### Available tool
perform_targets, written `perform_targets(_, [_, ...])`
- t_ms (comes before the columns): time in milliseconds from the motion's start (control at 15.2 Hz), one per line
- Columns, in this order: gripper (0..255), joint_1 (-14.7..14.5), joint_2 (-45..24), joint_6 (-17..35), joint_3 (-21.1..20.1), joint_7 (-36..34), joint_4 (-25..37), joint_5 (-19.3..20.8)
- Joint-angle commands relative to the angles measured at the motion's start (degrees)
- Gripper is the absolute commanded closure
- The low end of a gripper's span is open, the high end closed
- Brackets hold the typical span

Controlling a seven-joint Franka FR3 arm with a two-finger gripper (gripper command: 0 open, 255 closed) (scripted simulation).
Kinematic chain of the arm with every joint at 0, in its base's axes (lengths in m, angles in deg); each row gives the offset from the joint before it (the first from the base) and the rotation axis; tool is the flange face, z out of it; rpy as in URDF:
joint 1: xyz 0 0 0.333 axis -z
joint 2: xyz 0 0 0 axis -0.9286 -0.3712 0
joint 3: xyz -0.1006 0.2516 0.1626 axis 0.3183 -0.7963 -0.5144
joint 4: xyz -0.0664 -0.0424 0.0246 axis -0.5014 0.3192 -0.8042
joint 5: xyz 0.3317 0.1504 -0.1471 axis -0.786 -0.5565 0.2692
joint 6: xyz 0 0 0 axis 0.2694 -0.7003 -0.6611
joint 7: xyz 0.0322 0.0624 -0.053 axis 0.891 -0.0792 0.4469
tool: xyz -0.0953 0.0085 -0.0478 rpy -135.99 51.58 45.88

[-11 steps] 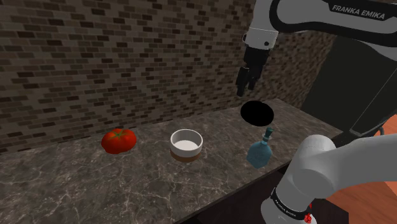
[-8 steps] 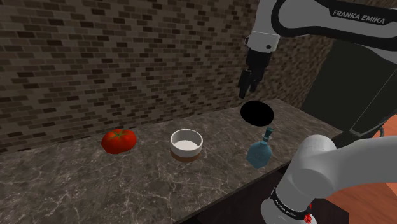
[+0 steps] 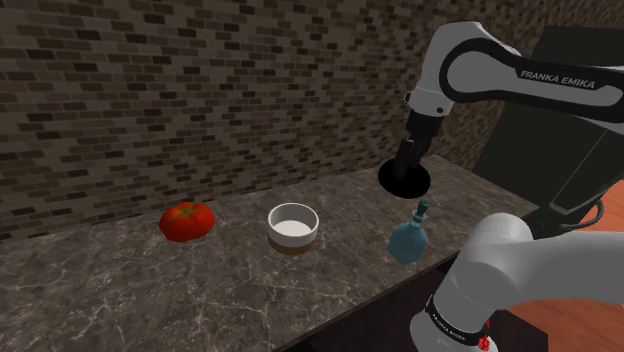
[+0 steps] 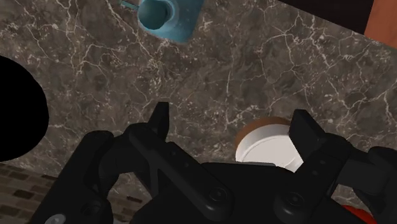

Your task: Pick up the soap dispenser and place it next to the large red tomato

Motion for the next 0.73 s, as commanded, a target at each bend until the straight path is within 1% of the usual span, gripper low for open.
perform_targets(0, [0, 1.41, 1.64, 1.4, 2.39, 1.59, -3.01, 1.89])
perform_targets(264, [0, 4.87, 4.7, 3.87, 7.4, 4.85, -8.58, 6.1])
perform_targets(528, [0, 8.97, 6.51, 6.7, 13.16, 8.42, -13.26, 11.09])
perform_targets(660, [0, 9.87, 6.68, 7.95, 14.5, 9.04, -14.72, 12.31])
